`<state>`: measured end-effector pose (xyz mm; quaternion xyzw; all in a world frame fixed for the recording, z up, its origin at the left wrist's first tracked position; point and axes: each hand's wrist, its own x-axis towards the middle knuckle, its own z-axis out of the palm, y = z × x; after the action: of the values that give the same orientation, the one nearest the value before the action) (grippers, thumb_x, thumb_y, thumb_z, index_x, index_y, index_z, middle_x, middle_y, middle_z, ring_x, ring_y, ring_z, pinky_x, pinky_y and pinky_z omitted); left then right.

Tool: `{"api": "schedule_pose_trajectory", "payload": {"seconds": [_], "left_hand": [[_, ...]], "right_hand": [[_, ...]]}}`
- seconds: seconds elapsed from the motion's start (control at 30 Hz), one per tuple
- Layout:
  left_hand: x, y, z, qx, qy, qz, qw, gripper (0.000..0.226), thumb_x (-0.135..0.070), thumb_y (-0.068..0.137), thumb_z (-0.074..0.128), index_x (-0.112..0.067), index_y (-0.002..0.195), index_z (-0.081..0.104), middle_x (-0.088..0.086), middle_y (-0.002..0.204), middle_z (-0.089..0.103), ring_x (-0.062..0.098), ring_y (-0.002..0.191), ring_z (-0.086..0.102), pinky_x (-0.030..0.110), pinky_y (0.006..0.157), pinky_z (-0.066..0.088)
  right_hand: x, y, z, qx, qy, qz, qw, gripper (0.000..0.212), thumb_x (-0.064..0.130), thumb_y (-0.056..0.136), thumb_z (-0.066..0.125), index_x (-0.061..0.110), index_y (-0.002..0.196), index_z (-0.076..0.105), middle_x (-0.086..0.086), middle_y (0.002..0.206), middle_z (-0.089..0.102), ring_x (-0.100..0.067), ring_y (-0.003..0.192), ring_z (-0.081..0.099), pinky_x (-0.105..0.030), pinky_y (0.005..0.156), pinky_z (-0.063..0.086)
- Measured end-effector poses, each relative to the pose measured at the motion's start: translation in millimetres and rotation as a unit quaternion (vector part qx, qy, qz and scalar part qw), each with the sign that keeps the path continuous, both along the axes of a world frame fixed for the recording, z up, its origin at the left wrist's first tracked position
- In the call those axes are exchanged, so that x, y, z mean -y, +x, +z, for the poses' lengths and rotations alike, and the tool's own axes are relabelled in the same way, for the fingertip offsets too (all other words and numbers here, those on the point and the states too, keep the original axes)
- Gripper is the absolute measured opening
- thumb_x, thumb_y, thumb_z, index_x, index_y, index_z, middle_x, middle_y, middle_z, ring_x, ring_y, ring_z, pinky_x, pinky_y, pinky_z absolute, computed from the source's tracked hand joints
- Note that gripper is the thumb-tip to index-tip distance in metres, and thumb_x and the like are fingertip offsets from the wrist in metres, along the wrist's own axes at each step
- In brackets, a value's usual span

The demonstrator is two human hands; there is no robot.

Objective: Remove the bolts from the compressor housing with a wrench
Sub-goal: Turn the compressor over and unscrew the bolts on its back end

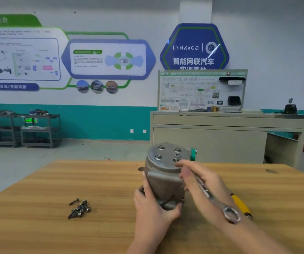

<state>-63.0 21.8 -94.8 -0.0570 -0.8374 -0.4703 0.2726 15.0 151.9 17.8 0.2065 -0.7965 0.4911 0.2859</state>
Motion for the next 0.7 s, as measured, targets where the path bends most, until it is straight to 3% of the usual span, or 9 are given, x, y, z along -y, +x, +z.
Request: {"api": "schedule_pose_trajectory", "payload": {"seconds": [0.07, 0.13, 0.2, 0.27, 0.37, 0.43, 0.53, 0.7], "left_hand": [[-1.2, -0.7, -1.2, -0.013, -0.014, 0.005, 1.000, 0.138, -0.075, 0.045, 0.063, -0.022, 0.153, -0.007, -0.007, 0.107, 0.021, 0.019, 0.116, 0.033, 0.028, 0.104, 0.032], [-2.8, -3.1, -1.6, -0.014, -0.022, 0.007, 1.000, 0.139, -0.077, 0.045, 0.061, -0.025, 0.152, -0.011, -0.007, 0.107, 0.020, 0.014, 0.113, 0.030, 0.024, 0.101, 0.031], [-2.4, -3.1, -2.4, -0.015, -0.020, 0.002, 1.000, 0.139, -0.078, 0.044, 0.061, -0.030, 0.150, -0.015, -0.008, 0.107, 0.020, 0.008, 0.108, 0.025, 0.020, 0.098, 0.029], [-1.8, -2.4, -2.5, -0.017, -0.014, -0.004, 1.000, 0.139, -0.076, 0.045, 0.063, -0.031, 0.150, -0.014, -0.010, 0.107, 0.019, 0.006, 0.107, 0.024, 0.019, 0.098, 0.029], [-2.5, -0.9, -1.5, -0.039, -0.011, 0.004, 0.999, 0.139, -0.071, 0.046, 0.067, -0.019, 0.153, -0.003, -0.003, 0.111, 0.024, 0.020, 0.114, 0.034, 0.024, 0.101, 0.031], [-3.2, -0.4, -0.3, -0.046, -0.005, 0.004, 0.999, 0.138, -0.064, 0.046, 0.074, -0.020, 0.150, -0.006, 0.001, 0.112, 0.027, 0.026, 0.116, 0.038, 0.025, 0.103, 0.031], [-3.0, -0.7, 0.8, -0.038, -0.004, 0.002, 0.999, 0.137, -0.058, 0.047, 0.080, -0.027, 0.143, -0.013, 0.002, 0.113, 0.029, 0.026, 0.118, 0.037, 0.023, 0.104, 0.030], [-2.8, 0.1, 4.9, -0.008, -0.003, 0.023, 1.000, 0.139, -0.051, 0.047, 0.085, -0.015, 0.148, -0.003, 0.009, 0.118, 0.035, 0.029, 0.120, 0.039, 0.028, 0.107, 0.031]], "right_hand": [[-9.7, -8.4, -6.3, 0.057, -0.206, 0.083, 0.973, 0.033, 0.047, 0.090, 0.047, 0.029, 0.096, 0.073, 0.001, 0.077, 0.067, -0.011, 0.060, 0.059, -0.019, 0.049, 0.042], [-17.5, -21.8, -5.3, 0.126, -0.367, 0.140, 0.911, 0.030, 0.033, 0.094, 0.047, 0.019, 0.093, 0.073, -0.005, 0.064, 0.062, -0.013, 0.049, 0.054, -0.020, 0.041, 0.037], [-23.0, -36.1, 4.6, 0.182, -0.455, 0.145, 0.860, 0.022, 0.020, 0.096, 0.047, 0.013, 0.091, 0.068, -0.002, 0.052, 0.056, -0.009, 0.040, 0.048, -0.018, 0.036, 0.035], [-28.9, -53.4, 20.2, 0.215, -0.480, 0.115, 0.843, 0.017, 0.012, 0.097, 0.050, 0.009, 0.081, 0.059, 0.000, 0.045, 0.053, -0.006, 0.033, 0.045, -0.014, 0.033, 0.033], [-30.8, -80.2, 47.7, 0.278, -0.436, 0.060, 0.854, 0.022, 0.009, 0.095, 0.056, 0.007, 0.073, 0.052, 0.000, 0.042, 0.052, -0.003, 0.031, 0.046, -0.013, 0.030, 0.034], [-25.5, -96.1, 63.8, 0.326, -0.380, 0.043, 0.864, 0.020, 0.010, 0.094, 0.059, 0.006, 0.075, 0.054, 0.001, 0.042, 0.049, -0.002, 0.030, 0.042, -0.012, 0.029, 0.032], [-7.9, -112.5, 82.8, 0.363, -0.232, -0.005, 0.903, 0.012, 0.015, 0.092, 0.063, 0.006, 0.085, 0.063, 0.004, 0.041, 0.045, -0.003, 0.029, 0.035, -0.014, 0.028, 0.027], [36.4, -117.5, 98.5, 0.268, 0.068, -0.108, 0.955, 0.023, 0.024, 0.088, 0.068, 0.003, 0.098, 0.070, -0.002, 0.061, 0.054, -0.011, 0.047, 0.041, -0.021, 0.042, 0.033]]}}
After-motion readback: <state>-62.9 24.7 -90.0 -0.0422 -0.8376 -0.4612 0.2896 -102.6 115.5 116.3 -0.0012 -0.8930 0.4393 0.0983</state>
